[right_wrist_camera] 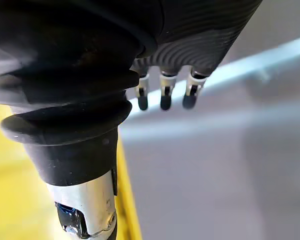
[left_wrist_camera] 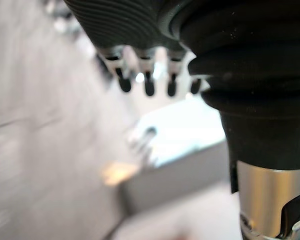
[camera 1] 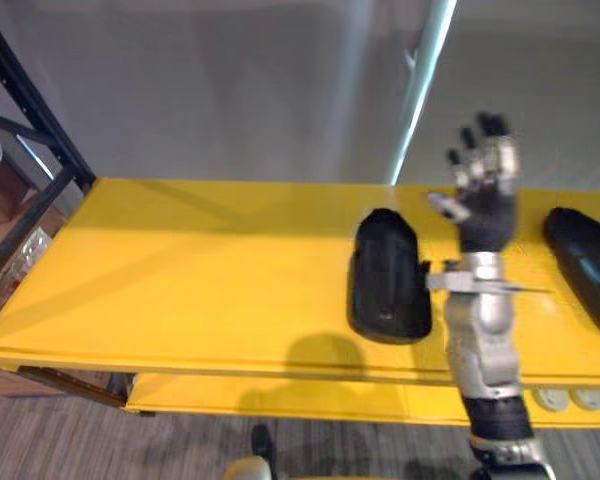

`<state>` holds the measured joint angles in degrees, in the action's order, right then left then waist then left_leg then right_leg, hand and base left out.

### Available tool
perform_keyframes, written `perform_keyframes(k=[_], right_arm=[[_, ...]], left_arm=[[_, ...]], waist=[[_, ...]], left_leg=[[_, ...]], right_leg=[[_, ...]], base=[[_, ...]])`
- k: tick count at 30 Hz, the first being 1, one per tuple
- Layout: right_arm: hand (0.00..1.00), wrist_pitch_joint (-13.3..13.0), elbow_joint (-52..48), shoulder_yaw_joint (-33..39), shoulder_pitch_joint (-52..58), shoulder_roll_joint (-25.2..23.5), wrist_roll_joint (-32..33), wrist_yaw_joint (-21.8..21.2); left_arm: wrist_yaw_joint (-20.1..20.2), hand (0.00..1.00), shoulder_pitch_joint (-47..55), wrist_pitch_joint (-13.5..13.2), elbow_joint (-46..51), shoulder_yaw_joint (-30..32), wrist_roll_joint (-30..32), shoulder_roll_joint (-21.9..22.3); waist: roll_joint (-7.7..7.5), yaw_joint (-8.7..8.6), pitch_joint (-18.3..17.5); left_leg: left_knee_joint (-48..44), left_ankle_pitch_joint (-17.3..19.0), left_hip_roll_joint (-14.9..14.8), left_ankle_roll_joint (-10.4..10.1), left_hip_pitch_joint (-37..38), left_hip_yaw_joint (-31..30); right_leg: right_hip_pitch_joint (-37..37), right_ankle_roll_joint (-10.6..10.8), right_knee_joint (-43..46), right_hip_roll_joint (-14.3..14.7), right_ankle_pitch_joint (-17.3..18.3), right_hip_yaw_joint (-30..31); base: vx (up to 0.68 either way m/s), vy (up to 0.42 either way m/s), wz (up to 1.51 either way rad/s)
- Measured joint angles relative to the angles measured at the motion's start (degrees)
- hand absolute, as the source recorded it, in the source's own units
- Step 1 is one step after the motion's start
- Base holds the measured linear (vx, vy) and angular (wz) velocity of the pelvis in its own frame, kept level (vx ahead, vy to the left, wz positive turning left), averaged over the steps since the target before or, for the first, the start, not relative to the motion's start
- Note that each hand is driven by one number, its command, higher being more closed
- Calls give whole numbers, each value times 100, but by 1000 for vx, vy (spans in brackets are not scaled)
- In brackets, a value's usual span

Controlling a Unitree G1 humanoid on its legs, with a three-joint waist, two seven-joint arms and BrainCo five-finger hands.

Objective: Walk over and take plastic housings, then place them on the shelf

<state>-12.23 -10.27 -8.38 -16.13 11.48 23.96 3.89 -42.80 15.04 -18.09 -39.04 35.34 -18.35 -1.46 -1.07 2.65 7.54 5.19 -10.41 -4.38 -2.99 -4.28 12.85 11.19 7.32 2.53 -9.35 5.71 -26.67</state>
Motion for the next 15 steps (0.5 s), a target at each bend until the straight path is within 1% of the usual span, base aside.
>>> perform_keyframes(k=[1,2,3,4,5,6,7,8,10,11,13,14,15], right_arm=[[0,98,30,-154,-43,-78,4,-65],[0,214,101,-323,-112,-155,5,-190],[0,294,237,-534,-234,-177,5,-285],[0,353,276,-637,-294,-187,5,-326],[0,402,327,-862,-391,-216,5,-412],[0,435,384,-1134,-508,-245,5,-435],[0,469,400,-1259,-559,-275,5,-451],[0,533,418,-1481,-636,-359,17,-502],[0,586,437,-1865,-712,-510,82,-482],[0,587,437,-1974,-712,-548,114,-461],[0,607,450,-2255,-711,-623,130,-382],[0,633,476,-2427,-712,-668,163,-379],[0,640,493,-2506,-712,-687,212,-381]], left_arm=[[508,0,-2,197,-176,-108,-169,14],[1165,0,9,486,-424,-315,-261,10],[1628,0,17,704,-746,-652,-393,-25],[1860,0,15,839,-889,-786,-446,-30],[2250,0,12,1031,-1130,-1045,-622,-22],[2544,0,12,1186,-1326,-1260,-696,-21],[2668,0,9,1269,-1401,-1364,-775,-32],[2933,0,10,1443,-1501,-1485,-828,-37],[3351,0,10,1671,-1743,-1834,-806,-62],[3430,0,-4,1724,-1795,-1879,-804,-76],[3571,0,-25,1813,-1883,-2145,-381,-226],[3691,0,-38,1832,-1921,-2368,64,-286],[3714,0,-54,1826,-1935,-2471,206,-326]], waist=[[-10,-1,10],[-23,4,21],[-29,12,25],[-29,13,25],[-30,19,24],[-32,18,23],[-32,19,23],[-32,33,23],[-32,80,23],[-33,82,24],[-33,83,25],[-33,81,25],[-33,81,25]], left_leg=[[0,0,-17,0,-3,-2],[0,2,-40,3,-1,-3],[0,2,-81,3,10,13],[0,2,-89,3,16,19],[0,2,-102,2,25,29],[-1,2,-119,2,33,45],[-1,2,-128,2,34,53],[-1,3,-149,2,39,83],[-1,5,-197,-1,67,185],[-1,5,-209,-1,73,194],[-1,14,-234,-17,107,211],[-1,19,-253,-25,133,235],[-1,19,-266,-30,140,252]], right_leg=[[-3,-5,1,16,3,1],[-3,-28,7,30,16,8],[-3,-59,7,42,34,25],[-3,-60,7,45,34,32],[-3,-63,7,47,36,48],[-6,-71,6,47,41,71],[-8,-75,6,49,43,81],[-17,-81,7,58,46,109],[-41,-96,6,78,46,192],[-39,-98,7,84,46,200],[-21,-101,7,105,48,221],[-13,-102,8,119,49,253],[-18,-104,7,129,49,275]], base=[[-42,-17,-1],[-42,-15,-4],[-41,-18,-5],[-36,-16,-7],[-31,-11,-7],[-28,-6,-6],[-20,-7,-8],[-11,-10,-11],[-1,-22,-18],[8,-30,-14],[11,-28,-7],[11,-25,-10],[12,-36,-16]])
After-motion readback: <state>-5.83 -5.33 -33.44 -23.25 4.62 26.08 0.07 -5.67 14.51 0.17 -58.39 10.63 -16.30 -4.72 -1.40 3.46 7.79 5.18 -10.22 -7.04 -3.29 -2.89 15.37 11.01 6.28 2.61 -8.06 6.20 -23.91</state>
